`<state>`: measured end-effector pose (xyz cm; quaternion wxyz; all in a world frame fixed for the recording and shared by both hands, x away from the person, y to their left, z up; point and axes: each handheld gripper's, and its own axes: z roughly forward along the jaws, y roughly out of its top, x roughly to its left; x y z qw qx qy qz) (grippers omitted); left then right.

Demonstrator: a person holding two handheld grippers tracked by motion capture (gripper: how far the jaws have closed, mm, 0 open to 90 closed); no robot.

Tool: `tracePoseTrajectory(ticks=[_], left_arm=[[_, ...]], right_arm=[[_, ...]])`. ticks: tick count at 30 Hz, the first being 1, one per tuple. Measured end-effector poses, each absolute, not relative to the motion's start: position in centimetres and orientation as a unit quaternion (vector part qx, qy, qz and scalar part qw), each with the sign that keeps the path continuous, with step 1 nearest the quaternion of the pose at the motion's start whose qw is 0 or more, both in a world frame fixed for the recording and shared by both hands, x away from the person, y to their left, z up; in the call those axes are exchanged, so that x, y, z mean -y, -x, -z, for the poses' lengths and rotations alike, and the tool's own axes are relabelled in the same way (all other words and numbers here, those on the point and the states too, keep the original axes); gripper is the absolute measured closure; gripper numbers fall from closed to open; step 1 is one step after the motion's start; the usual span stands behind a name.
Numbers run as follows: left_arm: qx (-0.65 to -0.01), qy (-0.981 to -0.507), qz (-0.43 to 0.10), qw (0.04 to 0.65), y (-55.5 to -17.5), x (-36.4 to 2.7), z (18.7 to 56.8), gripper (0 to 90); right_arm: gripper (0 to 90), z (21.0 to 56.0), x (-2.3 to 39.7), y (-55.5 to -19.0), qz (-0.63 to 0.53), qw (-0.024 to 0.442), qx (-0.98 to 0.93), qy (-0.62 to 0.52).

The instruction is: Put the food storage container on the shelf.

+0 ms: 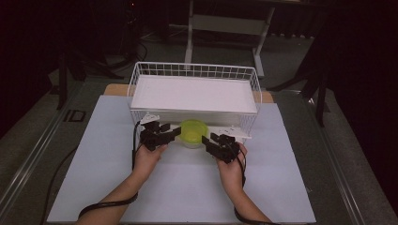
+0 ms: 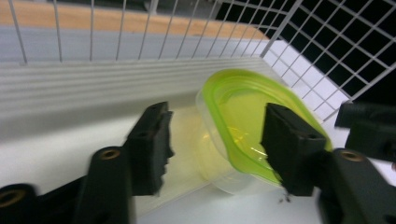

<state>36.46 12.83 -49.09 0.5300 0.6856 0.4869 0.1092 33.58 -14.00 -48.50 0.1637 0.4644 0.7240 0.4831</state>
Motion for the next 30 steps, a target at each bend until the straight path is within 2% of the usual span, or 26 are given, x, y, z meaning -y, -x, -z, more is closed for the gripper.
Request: tracePoseTrajectory(ticks=[2, 3, 5, 6, 8, 9, 10, 11, 12, 21, 30], left_arm=[[-0.476, -0.689, -0.103, 0.537, -36.2, -13.0, 49.1, 31.3], [-0.465, -0.699, -0.097, 0.535, -35.6, -13.1, 49.0, 26.5], [-0.456, -0.702, -0.100, 0.538, -35.1, -13.2, 48.9, 24.7], [-0.449, -0.705, -0.101, 0.539, -34.5, -13.4, 48.9, 19.7], [-0.448, -0.704, -0.101, 0.541, -34.2, -13.5, 48.9, 14.1], [-0.439, -0.708, -0.093, 0.546, -33.6, -13.6, 48.9, 10.3], [-0.439, -0.708, -0.093, 0.546, -33.6, -13.6, 48.9, 5.9], [-0.429, -0.715, -0.093, 0.544, -33.2, -13.7, 49.0, 5.9], [-0.422, -0.718, -0.101, 0.544, -32.8, -13.8, 49.0, 1.2], [-0.393, -0.727, -0.142, 0.544, -29.0, -15.6, 49.5, 1.2], [-0.394, -0.727, -0.137, 0.546, -28.1, -16.0, 50.5, 1.2]], right_arm=[[59.6, 48.8, 13.7, -33.0, -0.478, 0.154, -0.733, -0.459], [63.0, 48.9, 13.6, -32.5, -0.478, 0.153, -0.735, -0.455], [63.4, 49.0, 13.4, -32.3, -0.476, 0.150, -0.738, -0.455], [71.3, 49.2, 13.0, -31.8, -0.472, 0.142, -0.745, -0.449], [73.0, 49.2, 12.9, -31.7, -0.470, 0.142, -0.748, -0.448], [83.8, 49.4, 12.6, -31.6, -0.463, 0.136, -0.752, -0.449], [83.8, 49.4, 12.6, -31.6, -0.463, 0.136, -0.752, -0.449], [86.8, 49.5, 12.5, -31.6, -0.459, 0.134, -0.754, -0.450], [89.8, 49.5, 12.2, -31.6, -0.452, 0.135, -0.760, -0.447], [90.0, 50.6, 10.4, -32.3, -0.437, 0.123, -0.772, -0.445], [90.0, 51.3, 9.6, -34.0, -0.422, 0.137, -0.770, -0.458]])
